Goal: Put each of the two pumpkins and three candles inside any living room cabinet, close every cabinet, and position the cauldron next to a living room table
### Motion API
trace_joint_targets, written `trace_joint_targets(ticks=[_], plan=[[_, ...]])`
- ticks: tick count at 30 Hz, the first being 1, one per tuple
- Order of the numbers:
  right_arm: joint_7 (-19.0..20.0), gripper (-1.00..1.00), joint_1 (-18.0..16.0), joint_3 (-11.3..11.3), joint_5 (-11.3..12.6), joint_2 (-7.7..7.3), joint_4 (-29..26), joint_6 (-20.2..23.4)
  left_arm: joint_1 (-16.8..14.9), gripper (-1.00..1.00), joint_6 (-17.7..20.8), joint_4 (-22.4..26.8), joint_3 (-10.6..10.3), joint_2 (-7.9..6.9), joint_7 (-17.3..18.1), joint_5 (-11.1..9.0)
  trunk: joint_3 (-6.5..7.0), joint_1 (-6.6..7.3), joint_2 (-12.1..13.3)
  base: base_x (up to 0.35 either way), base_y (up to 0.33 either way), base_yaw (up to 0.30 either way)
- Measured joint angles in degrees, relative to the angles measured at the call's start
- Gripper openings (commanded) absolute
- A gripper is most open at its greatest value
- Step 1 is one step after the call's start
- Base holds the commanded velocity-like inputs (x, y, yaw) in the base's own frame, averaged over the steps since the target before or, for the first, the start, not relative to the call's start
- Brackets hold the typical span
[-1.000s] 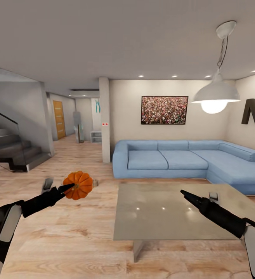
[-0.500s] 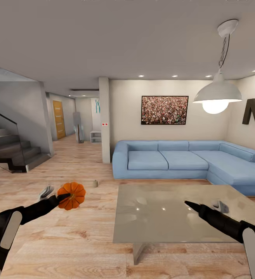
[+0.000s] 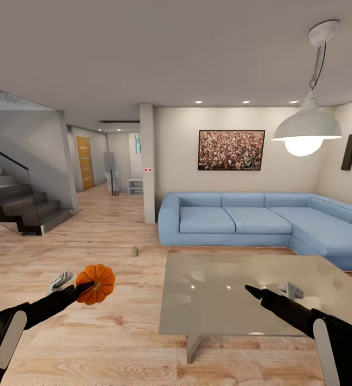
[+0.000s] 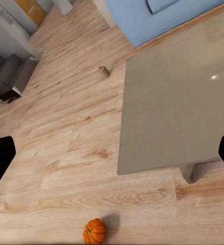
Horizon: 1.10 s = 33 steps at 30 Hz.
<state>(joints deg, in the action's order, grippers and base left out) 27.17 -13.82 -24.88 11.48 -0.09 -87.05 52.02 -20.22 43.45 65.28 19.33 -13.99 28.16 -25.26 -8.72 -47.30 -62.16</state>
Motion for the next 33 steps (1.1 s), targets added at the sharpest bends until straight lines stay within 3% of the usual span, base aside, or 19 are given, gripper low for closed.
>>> trace_joint_targets(ticks=[2,5,15,23,33], plan=[[0.0,1.0,0.0,0.2,0.0,0.03,0.0,-0.1,1.7,-1.0,-4.1,0.1,0.0,0.0,0.1,0.0,-0.18,0.0,0.0,0.0,0.047,0.07],[0.0,1.0,0.0,0.5,0.1,0.1,0.1,-0.2,2.8,-1.0,-6.6,0.0,0.1,0.01,0.1,-0.3,-0.46,0.0,0.0,-0.002,0.184,0.07],[-0.1,1.0,0.0,1.9,0.0,0.4,0.2,-0.6,3.4,-1.0,-7.7,-0.5,1.0,-0.06,0.2,-0.4,-1.34,0.0,0.0,-0.045,0.274,0.077],[0.0,1.0,0.1,2.0,0.1,0.49,1.0,-4.8,4.8,-1.0,-7.9,-0.7,2.3,-0.08,0.4,-0.4,-1.5,0.0,0.0,-0.006,0.287,0.111],[-0.1,1.0,0.1,2.2,0.2,0.56,2.0,-5.5,6.4,-1.0,-10.5,-4.6,6.8,0.0,1.5,-0.3,-1.5,0.0,0.0,0.0,0.094,0.269]])
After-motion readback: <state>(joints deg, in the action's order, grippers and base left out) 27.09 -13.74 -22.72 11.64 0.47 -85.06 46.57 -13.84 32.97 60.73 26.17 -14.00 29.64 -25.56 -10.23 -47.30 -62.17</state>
